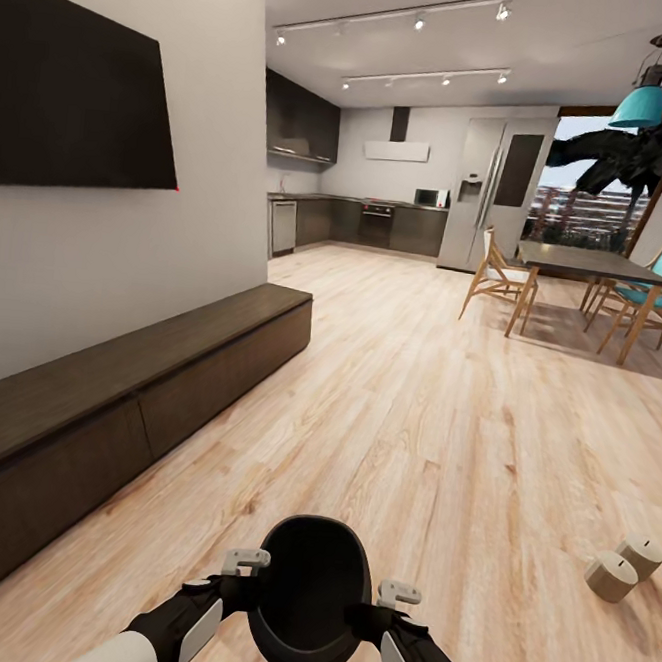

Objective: Place each of the two pumpkins and all three candles from the living room inside a cabinet in the living room (use any cabinet), then make sure every cabinet is closed, and position the cauldron so it is next to a table in the living room.

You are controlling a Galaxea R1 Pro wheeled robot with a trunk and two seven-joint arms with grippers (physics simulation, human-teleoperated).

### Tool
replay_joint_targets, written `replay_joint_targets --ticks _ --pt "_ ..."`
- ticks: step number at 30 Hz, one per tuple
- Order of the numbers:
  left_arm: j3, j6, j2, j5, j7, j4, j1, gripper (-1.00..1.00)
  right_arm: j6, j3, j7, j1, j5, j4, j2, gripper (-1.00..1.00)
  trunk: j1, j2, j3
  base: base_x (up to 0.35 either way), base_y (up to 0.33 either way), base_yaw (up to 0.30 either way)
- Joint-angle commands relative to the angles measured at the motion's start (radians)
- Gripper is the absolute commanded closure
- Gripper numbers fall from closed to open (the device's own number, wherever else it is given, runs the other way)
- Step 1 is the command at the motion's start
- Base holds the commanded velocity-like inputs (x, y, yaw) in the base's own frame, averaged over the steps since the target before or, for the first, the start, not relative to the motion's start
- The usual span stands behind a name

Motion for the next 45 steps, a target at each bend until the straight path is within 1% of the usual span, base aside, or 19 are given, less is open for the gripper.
replay_joint_targets --ticks 1,8,15,20,28,34,45 --pt "-0.016 0.005 0.0 0.013 0.0 -0.003 0.0 1.0 0.005 0.007 0.002 -0.001 -0.026 -0.003 0.013 1.0 0.0 0.0 -0.001 0.0 0.0 -0.002" --pt "-0.016 0.005 0.0 0.013 0.0 -0.003 0.0 1.0 0.004 0.007 0.002 -0.001 -0.026 -0.003 0.013 1.0 0.0 0.0 0.0 0.0 0.0 -0.02" --pt "-0.016 0.005 0.001 0.013 0.0 -0.003 0.0 1.0 0.004 0.007 0.002 0.0 -0.026 -0.003 0.013 1.0 0.0 0.0 0.005 0.0 0.0 -0.173" --pt "-0.016 0.005 0.0 0.013 0.0 -0.003 0.0 1.0 0.005 0.007 0.002 0.0 -0.026 -0.003 0.013 1.0 -0.019 0.035 0.024 0.0 0.0 -0.165" --pt "-0.016 0.005 0.0 0.013 0.0 -0.003 0.0 1.0 0.004 0.007 0.002 0.0 -0.026 -0.003 0.013 1.0 -0.05 0.091 0.05 0.0 0.0 -0.03" --pt "-0.016 0.005 0.0 0.013 0.0 -0.003 0.0 1.0 0.005 0.007 0.002 -0.001 -0.026 -0.003 0.013 1.0 -0.05 0.091 0.051 0.0 0.0 -0.035" --pt "-0.016 0.004 0.001 0.013 0.0 -0.003 0.0 1.0 0.005 0.007 0.002 -0.001 -0.026 -0.003 0.013 1.0 -0.05 0.091 0.061 0.0 0.0 -0.193"
